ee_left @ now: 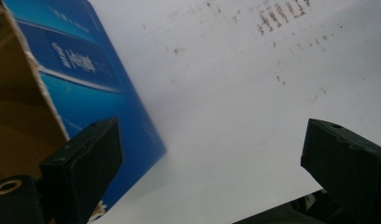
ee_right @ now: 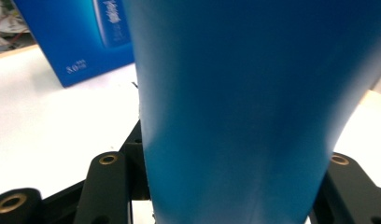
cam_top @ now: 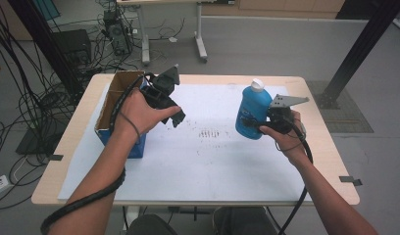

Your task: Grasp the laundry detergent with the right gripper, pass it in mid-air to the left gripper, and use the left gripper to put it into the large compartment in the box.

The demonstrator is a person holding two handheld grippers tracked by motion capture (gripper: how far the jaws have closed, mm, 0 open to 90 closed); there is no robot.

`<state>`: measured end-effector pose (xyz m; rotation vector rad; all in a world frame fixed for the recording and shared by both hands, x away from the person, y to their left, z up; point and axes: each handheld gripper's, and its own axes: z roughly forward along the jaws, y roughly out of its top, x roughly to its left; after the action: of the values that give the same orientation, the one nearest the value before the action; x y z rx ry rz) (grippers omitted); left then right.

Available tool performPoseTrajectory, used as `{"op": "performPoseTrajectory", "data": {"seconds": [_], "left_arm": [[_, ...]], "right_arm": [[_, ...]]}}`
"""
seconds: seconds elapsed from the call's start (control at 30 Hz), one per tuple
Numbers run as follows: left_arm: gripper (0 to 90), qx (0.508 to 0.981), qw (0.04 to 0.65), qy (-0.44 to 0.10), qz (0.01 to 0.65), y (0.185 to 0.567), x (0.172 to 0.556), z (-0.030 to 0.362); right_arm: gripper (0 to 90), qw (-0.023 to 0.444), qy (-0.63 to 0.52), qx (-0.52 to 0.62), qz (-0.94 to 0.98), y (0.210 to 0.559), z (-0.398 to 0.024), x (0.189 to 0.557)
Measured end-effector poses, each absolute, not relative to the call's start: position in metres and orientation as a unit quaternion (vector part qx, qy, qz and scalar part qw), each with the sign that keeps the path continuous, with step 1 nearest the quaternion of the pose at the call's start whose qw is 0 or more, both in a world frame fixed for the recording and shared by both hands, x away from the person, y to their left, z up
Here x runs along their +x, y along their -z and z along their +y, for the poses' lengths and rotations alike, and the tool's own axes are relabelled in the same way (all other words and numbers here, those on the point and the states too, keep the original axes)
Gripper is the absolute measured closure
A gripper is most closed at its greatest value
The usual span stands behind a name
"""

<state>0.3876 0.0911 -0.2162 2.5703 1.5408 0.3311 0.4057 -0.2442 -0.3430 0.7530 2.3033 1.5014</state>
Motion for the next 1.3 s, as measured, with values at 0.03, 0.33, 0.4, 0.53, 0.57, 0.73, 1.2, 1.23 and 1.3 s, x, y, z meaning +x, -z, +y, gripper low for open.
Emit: {"op": "performPoseTrajectory", "data": {"seconds": [0.03,0.33,0.4,0.53,0.57,0.73,1.2,1.23,1.3], "left_arm": [[6.1,0.854,0.065,-0.110,0.504,0.212,0.387,0.091],[5.9,0.882,0.064,-0.118,0.452,0.177,0.386,0.093],[5.9,0.886,0.065,-0.118,0.444,0.172,0.386,0.094],[5.7,0.897,0.058,-0.119,0.422,0.162,0.385,0.094],[5.7,0.899,0.057,-0.118,0.417,0.160,0.385,0.094],[5.7,0.913,0.052,-0.120,0.386,0.150,0.385,0.093],[5.9,0.950,0.039,-0.130,0.280,0.123,0.382,0.088],[5.9,0.952,0.039,-0.129,0.273,0.121,0.381,0.087],[6.2,0.957,0.041,-0.129,0.258,0.117,0.379,0.084]], "right_arm": [[44.9,0.144,-0.521,0.259,0.800,0.341,-0.242,0.407],[44.8,0.112,-0.525,0.216,0.815,0.317,-0.207,0.419],[44.8,0.106,-0.526,0.209,0.817,0.314,-0.200,0.421],[44.8,0.089,-0.523,0.191,0.826,0.311,-0.185,0.425],[44.8,0.086,-0.523,0.188,0.827,0.311,-0.182,0.425],[44.8,0.071,-0.521,0.171,0.833,0.310,-0.163,0.428],[44.7,0.026,-0.522,0.108,0.845,0.316,-0.118,0.425],[44.8,0.022,-0.524,0.105,0.845,0.316,-0.114,0.424],[44.7,0.020,-0.527,0.095,0.845,0.317,-0.109,0.423]]}}
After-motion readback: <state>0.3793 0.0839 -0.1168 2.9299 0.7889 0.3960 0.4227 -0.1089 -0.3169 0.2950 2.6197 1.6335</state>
